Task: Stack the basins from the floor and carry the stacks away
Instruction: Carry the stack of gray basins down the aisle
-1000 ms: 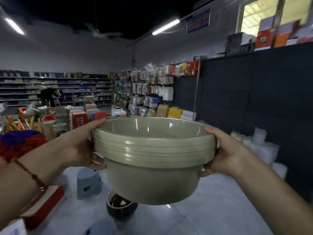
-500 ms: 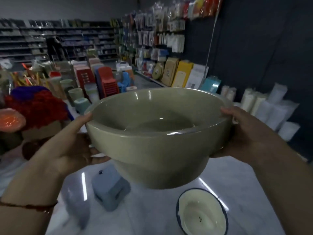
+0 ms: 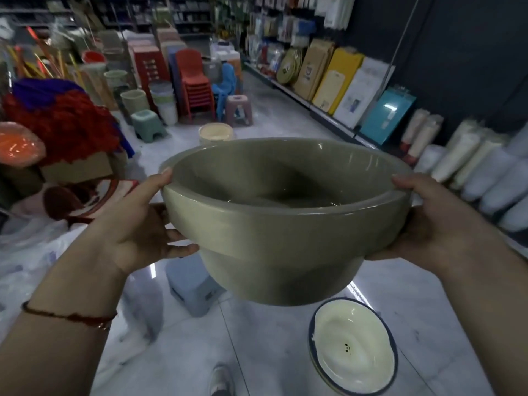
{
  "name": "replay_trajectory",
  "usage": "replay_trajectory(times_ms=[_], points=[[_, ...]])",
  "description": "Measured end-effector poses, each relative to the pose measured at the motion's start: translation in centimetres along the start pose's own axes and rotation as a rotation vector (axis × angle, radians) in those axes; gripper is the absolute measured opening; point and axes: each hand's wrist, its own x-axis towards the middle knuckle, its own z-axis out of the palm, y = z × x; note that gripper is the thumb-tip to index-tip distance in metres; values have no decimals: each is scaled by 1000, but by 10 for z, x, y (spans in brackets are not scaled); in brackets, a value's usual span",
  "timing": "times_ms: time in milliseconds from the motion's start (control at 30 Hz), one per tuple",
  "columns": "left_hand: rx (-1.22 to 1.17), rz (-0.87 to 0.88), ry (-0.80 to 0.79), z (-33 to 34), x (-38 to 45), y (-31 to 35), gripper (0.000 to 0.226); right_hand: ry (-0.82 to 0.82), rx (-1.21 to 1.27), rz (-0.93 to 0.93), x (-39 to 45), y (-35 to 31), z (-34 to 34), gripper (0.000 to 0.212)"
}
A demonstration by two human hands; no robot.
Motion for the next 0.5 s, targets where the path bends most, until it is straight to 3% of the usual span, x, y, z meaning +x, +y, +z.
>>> replay_trajectory(times_ms=[200, 367, 500], points=[[43, -52, 72, -38, 79, 51, 54, 28, 9, 44, 80, 4, 80, 47], [130, -96, 48, -61, 146, 90, 71, 99, -2, 83, 135, 18, 124, 36], [174, -119, 3, -57, 190, 106, 65, 125, 11, 115, 169, 19, 128, 42]])
